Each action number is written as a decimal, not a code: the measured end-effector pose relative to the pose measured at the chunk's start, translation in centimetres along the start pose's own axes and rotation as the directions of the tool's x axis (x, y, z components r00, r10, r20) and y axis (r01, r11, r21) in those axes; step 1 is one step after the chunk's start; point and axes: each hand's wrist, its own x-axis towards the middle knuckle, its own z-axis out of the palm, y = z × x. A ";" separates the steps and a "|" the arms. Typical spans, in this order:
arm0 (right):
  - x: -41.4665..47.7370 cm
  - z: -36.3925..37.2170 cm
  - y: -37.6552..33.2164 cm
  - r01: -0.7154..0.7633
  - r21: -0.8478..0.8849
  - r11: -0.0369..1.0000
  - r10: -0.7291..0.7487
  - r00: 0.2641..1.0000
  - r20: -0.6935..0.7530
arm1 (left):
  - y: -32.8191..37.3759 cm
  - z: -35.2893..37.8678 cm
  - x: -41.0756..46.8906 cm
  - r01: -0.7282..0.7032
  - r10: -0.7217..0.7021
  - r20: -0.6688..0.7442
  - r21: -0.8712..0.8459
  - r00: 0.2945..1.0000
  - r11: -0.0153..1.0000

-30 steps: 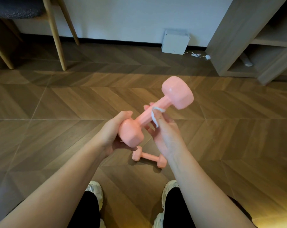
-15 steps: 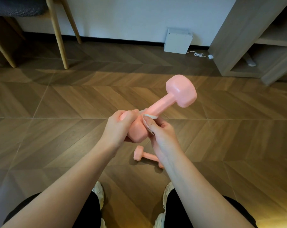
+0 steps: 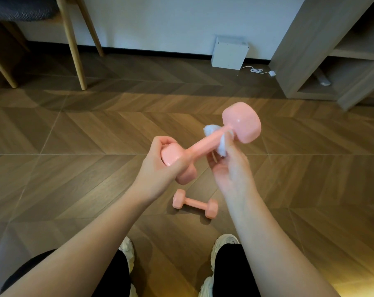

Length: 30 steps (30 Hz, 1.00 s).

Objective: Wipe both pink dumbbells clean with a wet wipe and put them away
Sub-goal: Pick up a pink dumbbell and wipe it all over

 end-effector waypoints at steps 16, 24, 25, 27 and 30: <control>0.4 -0.5 -0.6 0.002 -0.012 1.000 -0.002 1.000 0.022 | 0.5 0.5 -0.2 0.339 -0.231 0.359 -0.274 0.904 0.900; -1.7 -0.4 3.0 -0.045 -0.416 0.908 0.062 0.998 0.029 | -0.1 0.3 -0.1 0.162 -0.159 0.046 -0.047 0.986 0.986; -1.9 -0.2 3.0 -0.061 -0.406 0.912 0.073 0.997 0.014 | -0.1 0.4 0.0 0.147 -0.146 0.043 -0.025 0.988 0.989; -1.9 0.1 2.4 -0.070 -0.346 0.936 0.082 0.996 0.022 | 0.0 0.5 0.0 0.138 -0.138 0.038 -0.006 0.990 0.990; -1.0 -0.1 0.3 -0.051 -0.154 0.987 0.049 0.999 -0.016 | 0.0 0.5 -0.1 0.087 -0.087 0.045 -0.009 0.995 0.996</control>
